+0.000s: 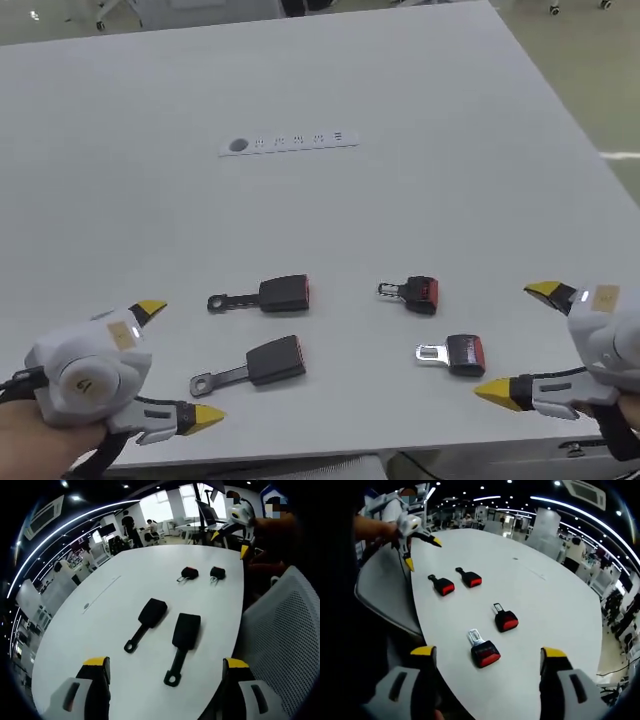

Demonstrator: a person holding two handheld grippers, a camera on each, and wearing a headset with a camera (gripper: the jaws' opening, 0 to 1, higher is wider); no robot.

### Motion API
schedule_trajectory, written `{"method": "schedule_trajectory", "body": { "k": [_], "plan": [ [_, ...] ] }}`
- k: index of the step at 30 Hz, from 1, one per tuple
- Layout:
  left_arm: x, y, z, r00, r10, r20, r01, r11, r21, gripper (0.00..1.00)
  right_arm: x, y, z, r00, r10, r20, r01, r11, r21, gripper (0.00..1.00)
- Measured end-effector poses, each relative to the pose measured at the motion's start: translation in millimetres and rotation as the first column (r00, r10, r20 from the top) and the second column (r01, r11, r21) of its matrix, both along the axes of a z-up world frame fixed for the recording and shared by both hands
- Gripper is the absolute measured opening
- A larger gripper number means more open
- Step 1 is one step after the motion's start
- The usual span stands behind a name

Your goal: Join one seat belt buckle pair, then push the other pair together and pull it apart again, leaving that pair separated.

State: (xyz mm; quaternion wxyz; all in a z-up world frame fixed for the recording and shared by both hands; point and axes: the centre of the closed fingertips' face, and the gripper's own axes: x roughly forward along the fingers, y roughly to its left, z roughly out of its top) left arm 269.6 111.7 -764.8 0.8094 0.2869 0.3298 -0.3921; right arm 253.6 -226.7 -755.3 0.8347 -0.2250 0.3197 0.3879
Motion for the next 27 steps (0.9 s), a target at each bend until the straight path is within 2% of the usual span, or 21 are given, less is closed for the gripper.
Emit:
{"method": "schedule_trajectory", "body": {
  "k": [5, 8, 10, 11, 12, 16, 19, 21, 27],
  "plan": [
    [4.6, -0.4, -0.5, 1.0, -0.002, 0.001, 0.001, 1.0, 0.005, 0.95, -1.1, 1.2, -4.6, 0.999, 0.026, -0.023, -0.026, 1.0, -0.007, 0.84],
    [5.5, -3.0, -3.9, 1.0, -0.012, -0.018, 0.013, 1.0, 0.02, 0.95, -3.5, 2.5, -8.3, 0.997, 0.069, -0.041, -0.07, 0.997, -0.026, 0.81],
    [7.5, -3.0, -6.5, 1.0, -0.014, -0.019, 0.015, 0.999, 0.042, 0.95, -2.5, 1.8, -10.1, 0.996, 0.083, -0.041, -0.085, 0.995, -0.044, 0.81],
    [8.7, -2.0, -9.0, 1.0, -0.01, -0.028, 0.012, 0.998, 0.061, 0.94, -3.0, 1.6, -12.1, 0.994, 0.098, -0.05, -0.1, 0.993, -0.055, 0.81],
    [7.6, -3.6, -10.4, 0.999, -0.013, -0.045, 0.016, 0.998, 0.062, 0.9, -3.0, 1.7, -13.1, 0.993, 0.107, -0.055, -0.11, 0.992, -0.061, 0.8],
    [10.0, -12.6, -13.2, 0.998, -0.035, -0.05, 0.038, 0.997, 0.065, 0.88, -0.9, 3.5, -15.2, 0.987, 0.145, -0.063, -0.15, 0.986, -0.076, 0.76],
    [9.1, -23.0, -18.3, 0.995, -0.057, -0.079, 0.062, 0.996, 0.063, 0.84, -2.3, 6.2, -18.9, 0.979, 0.187, -0.077, -0.193, 0.977, -0.087, 0.72],
    [11.2, -28.1, -22.1, 0.994, -0.067, -0.085, 0.073, 0.995, 0.065, 0.8, -2.3, 8.3, -23.7, 0.974, 0.208, -0.091, -0.215, 0.973, -0.079, 0.7],
    [13.1, -46.1, -35.2, 0.987, -0.102, -0.127, 0.111, 0.992, 0.06, 0.78, -0.8, 10.7, -37.7, 0.957, 0.256, -0.137, -0.269, 0.96, -0.083, 0.6]
  ]
}}
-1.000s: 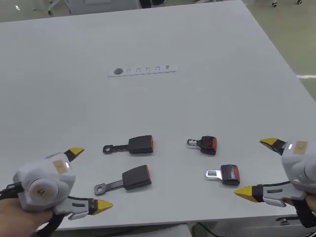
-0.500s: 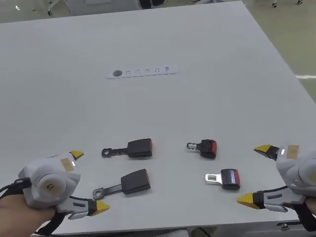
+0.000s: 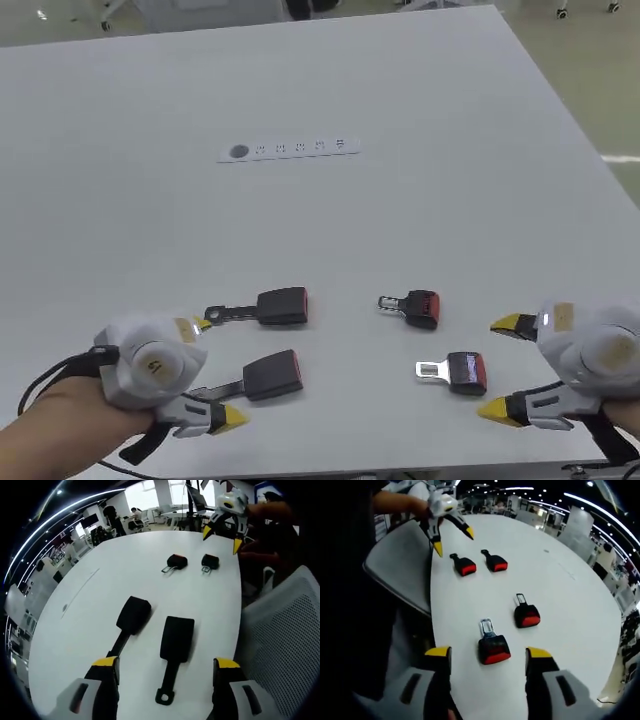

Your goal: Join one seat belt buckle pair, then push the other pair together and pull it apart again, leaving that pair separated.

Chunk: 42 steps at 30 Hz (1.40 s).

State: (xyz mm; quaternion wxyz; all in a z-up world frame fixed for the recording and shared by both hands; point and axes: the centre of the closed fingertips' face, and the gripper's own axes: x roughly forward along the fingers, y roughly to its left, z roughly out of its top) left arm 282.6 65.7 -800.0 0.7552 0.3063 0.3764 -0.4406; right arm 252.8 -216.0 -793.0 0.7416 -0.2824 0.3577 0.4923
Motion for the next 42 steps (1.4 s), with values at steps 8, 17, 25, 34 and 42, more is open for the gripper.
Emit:
{"method": "schedule_trajectory", "body": {
  "k": [8, 17, 25, 34, 42],
  "plan": [
    [-0.2, -19.3, -21.2, 0.996, -0.072, -0.056, 0.073, 0.997, 0.014, 0.55, 4.9, 0.4, -15.9, 0.998, 0.063, -0.025, -0.063, 0.998, -0.027, 0.51],
    [5.0, -29.0, -36.6, 0.989, -0.126, -0.079, 0.13, 0.991, 0.043, 0.5, 10.5, 3.1, -35.7, 0.992, 0.112, -0.054, -0.116, 0.991, -0.071, 0.46],
    [3.5, -30.3, -43.7, 0.973, -0.196, -0.118, 0.203, 0.978, 0.055, 0.37, 11.2, -3.5, -55.6, 0.986, 0.134, -0.095, -0.145, 0.983, -0.115, 0.45],
    [-2.3, -30.2, -49.5, 0.939, -0.309, -0.154, 0.325, 0.94, 0.098, 0.34, 10.4, -2.0, -61.0, 0.981, 0.138, -0.134, -0.154, 0.982, -0.113, 0.35],
    [-3.3, -30.3, -52.3, 0.923, -0.347, -0.163, 0.369, 0.92, 0.131, 0.34, 11.8, -2.4, -60.7, 0.979, 0.151, -0.137, -0.165, 0.981, -0.098, 0.34]
  ]
}}
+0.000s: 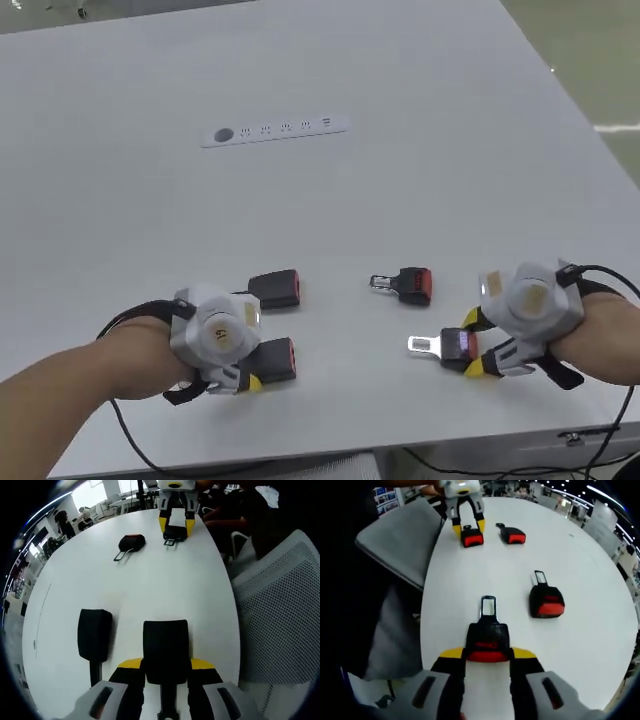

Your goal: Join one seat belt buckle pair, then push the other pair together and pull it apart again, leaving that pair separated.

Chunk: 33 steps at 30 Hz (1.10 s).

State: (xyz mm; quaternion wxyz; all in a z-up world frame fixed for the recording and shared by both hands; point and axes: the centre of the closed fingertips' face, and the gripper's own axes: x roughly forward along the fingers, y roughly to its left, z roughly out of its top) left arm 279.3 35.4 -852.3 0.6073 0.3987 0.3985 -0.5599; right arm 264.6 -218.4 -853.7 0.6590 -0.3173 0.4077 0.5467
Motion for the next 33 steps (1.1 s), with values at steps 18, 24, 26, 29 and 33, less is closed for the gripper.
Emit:
{"method": "schedule_trajectory", "body": {
  "k": [18, 24, 26, 29, 33],
  "plan": [
    [-0.2, -0.8, -0.2, 1.0, -0.012, -0.001, 0.012, 1.0, 0.026, 0.34, 2.7, 3.4, 0.2, 1.0, -0.013, -0.009, 0.012, 1.0, -0.017, 0.35],
    [-0.3, -0.7, -0.2, 1.0, -0.007, -0.001, 0.007, 1.0, 0.027, 0.34, 3.8, 5.4, 0.1, 1.0, -0.014, -0.004, 0.014, 1.0, -0.02, 0.35],
    [-0.1, -0.6, -0.4, 1.0, -0.005, -0.003, 0.005, 1.0, 0.027, 0.34, 5.0, 7.2, -0.1, 1.0, -0.023, -0.002, 0.023, 1.0, -0.019, 0.37],
    [0.1, -0.5, -0.6, 1.0, -0.001, -0.007, 0.001, 1.0, 0.027, 0.34, 6.1, 10.9, -0.2, 0.999, -0.035, -0.001, 0.035, 0.999, -0.014, 0.4],
    [0.1, -0.5, -0.8, 1.0, -0.001, -0.009, 0.001, 1.0, 0.027, 0.34, 6.9, 12.6, -0.3, 1.0, -0.01, 0.009, 0.01, 1.0, -0.008, 0.35]
  ]
}}
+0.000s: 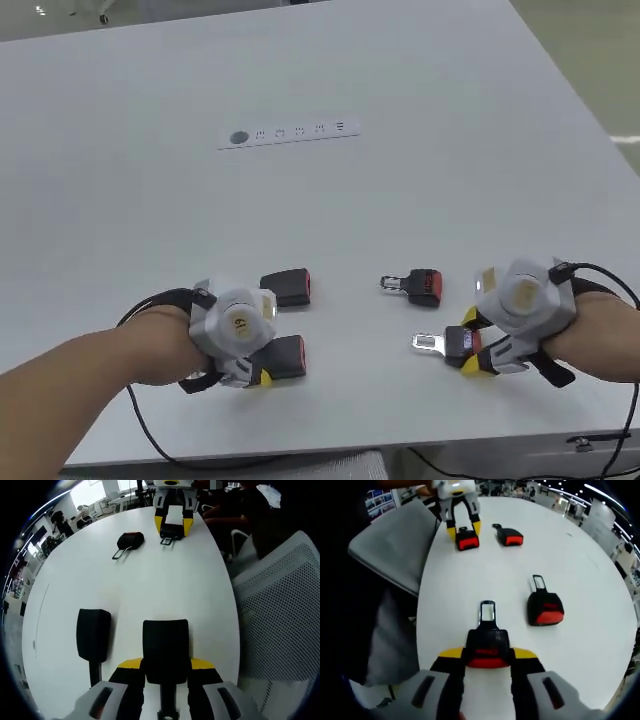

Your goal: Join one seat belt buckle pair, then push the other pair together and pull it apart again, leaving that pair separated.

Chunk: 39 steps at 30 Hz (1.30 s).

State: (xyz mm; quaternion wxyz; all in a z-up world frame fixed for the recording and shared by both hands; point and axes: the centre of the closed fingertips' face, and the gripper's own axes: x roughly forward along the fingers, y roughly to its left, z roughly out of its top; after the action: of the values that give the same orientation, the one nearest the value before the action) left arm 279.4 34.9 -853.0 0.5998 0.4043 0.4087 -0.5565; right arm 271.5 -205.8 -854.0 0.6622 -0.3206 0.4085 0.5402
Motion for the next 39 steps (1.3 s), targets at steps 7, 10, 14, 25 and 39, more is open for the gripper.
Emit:
{"method": "schedule_trajectory", "body": {
  "k": [7, 10, 14, 25, 39],
  "plan": [
    [0.5, -0.2, -0.6, 1.0, -0.009, -0.01, 0.009, 1.0, 0.009, 0.34, -1.2, 0.3, -1.0, 0.994, 0.109, 0.013, -0.108, 0.994, -0.02, 0.35],
    [0.4, -0.1, -1.0, 1.0, -0.007, -0.016, 0.008, 1.0, 0.009, 0.34, -0.6, 1.5, -1.0, 0.994, 0.111, 0.01, -0.11, 0.994, -0.021, 0.35],
    [0.1, -0.2, -1.0, 1.0, -0.01, -0.021, 0.01, 1.0, 0.008, 0.34, -1.1, 8.2, -0.9, 0.995, 0.102, 0.008, -0.102, 0.995, -0.005, 0.35],
    [0.4, 0.1, -1.0, 1.0, -0.014, -0.023, 0.014, 1.0, -0.014, 0.34, -4.4, 51.3, 0.4, 0.995, 0.094, 0.033, -0.096, 0.994, 0.048, 0.35],
    [1.0, 0.5, -1.4, 1.0, -0.017, -0.023, 0.017, 1.0, -0.023, 0.34, 0.3, 108.2, 0.8, 0.995, 0.091, 0.03, -0.093, 0.991, 0.091, 0.34]
  ]
}}
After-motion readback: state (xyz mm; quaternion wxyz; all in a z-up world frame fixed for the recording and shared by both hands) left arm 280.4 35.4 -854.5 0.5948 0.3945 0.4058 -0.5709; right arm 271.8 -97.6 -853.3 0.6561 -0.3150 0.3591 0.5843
